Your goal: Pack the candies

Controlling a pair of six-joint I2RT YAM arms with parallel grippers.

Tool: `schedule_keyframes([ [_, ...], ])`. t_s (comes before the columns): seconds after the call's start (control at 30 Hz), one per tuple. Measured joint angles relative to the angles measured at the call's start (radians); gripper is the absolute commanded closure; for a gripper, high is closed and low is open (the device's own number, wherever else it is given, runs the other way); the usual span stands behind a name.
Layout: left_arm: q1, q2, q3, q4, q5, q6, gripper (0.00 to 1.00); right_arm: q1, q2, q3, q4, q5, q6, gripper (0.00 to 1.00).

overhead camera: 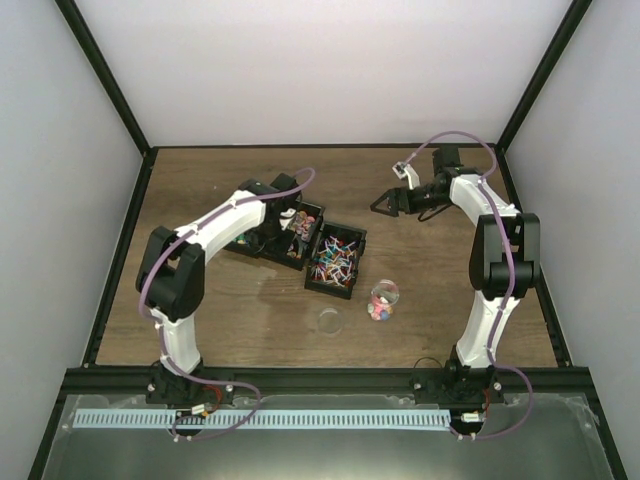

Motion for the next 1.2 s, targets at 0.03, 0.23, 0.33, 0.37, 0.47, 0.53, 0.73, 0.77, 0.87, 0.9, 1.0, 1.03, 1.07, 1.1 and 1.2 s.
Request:
schedule_keyframes([
  [0.03, 0.000, -0.005, -0.004, 0.001, 0.002, 0.001, 0.96, 0.000, 0.000, 0.001, 0.000, -0.006, 0.000, 0.00],
  [0.23, 0.000, -0.097, -0.060, -0.022, 0.020, 0.019, 0.96, 0.007, 0.038, 0.092, 0.000, -0.046, -0.016, 0.00],
  [0.33, 0.000, -0.176, -0.082, -0.025, 0.042, 0.037, 0.96, 0.020, 0.042, 0.116, 0.003, -0.059, -0.048, 0.00],
  [0.37, 0.000, -0.204, -0.085, -0.024, 0.053, 0.041, 0.96, 0.027, 0.041, 0.116, 0.003, -0.061, -0.061, 0.00],
  [0.47, -0.002, -0.305, -0.098, 0.000, 0.100, 0.064, 0.96, 0.053, 0.042, 0.116, -0.006, -0.061, -0.085, 0.00],
  [0.53, -0.018, -0.381, -0.105, 0.018, 0.125, 0.084, 0.96, 0.073, 0.041, 0.110, -0.005, -0.066, -0.090, 0.00],
  [0.73, -0.192, -0.462, -0.109, 0.024, 0.187, 0.111, 0.96, 0.099, 0.041, 0.065, 0.001, -0.069, -0.081, 0.00],
  [0.77, -0.223, -0.460, -0.114, 0.022, 0.198, 0.109, 0.96, 0.098, 0.041, 0.063, 0.001, -0.069, -0.081, 0.00],
  [0.87, -0.268, -0.449, -0.123, 0.003, 0.229, 0.100, 0.96, 0.098, 0.041, 0.058, 0.002, -0.069, -0.082, 0.00],
  [0.9, -0.276, -0.444, -0.126, -0.004, 0.238, 0.094, 0.96, 0.098, 0.041, 0.053, 0.002, -0.068, -0.082, 0.00],
  [1.0, -0.306, -0.433, -0.138, -0.012, 0.256, 0.074, 0.96, 0.097, 0.040, 0.034, 0.003, -0.066, -0.082, 0.00],
  [1.03, -0.320, -0.431, -0.143, -0.014, 0.264, 0.068, 0.96, 0.097, 0.040, 0.026, 0.006, -0.066, -0.082, 0.00],
  [1.07, -0.335, -0.426, -0.146, -0.019, 0.271, 0.060, 0.96, 0.097, 0.038, 0.018, 0.007, -0.065, -0.082, 0.00],
  [1.1, -0.346, -0.420, -0.148, -0.025, 0.279, 0.053, 0.96, 0.097, 0.034, 0.005, 0.010, -0.065, -0.081, 0.00],
  [1.2, -0.359, -0.396, -0.148, -0.041, 0.298, 0.028, 0.96, 0.097, 0.019, -0.026, 0.019, -0.066, -0.077, 0.00],
])
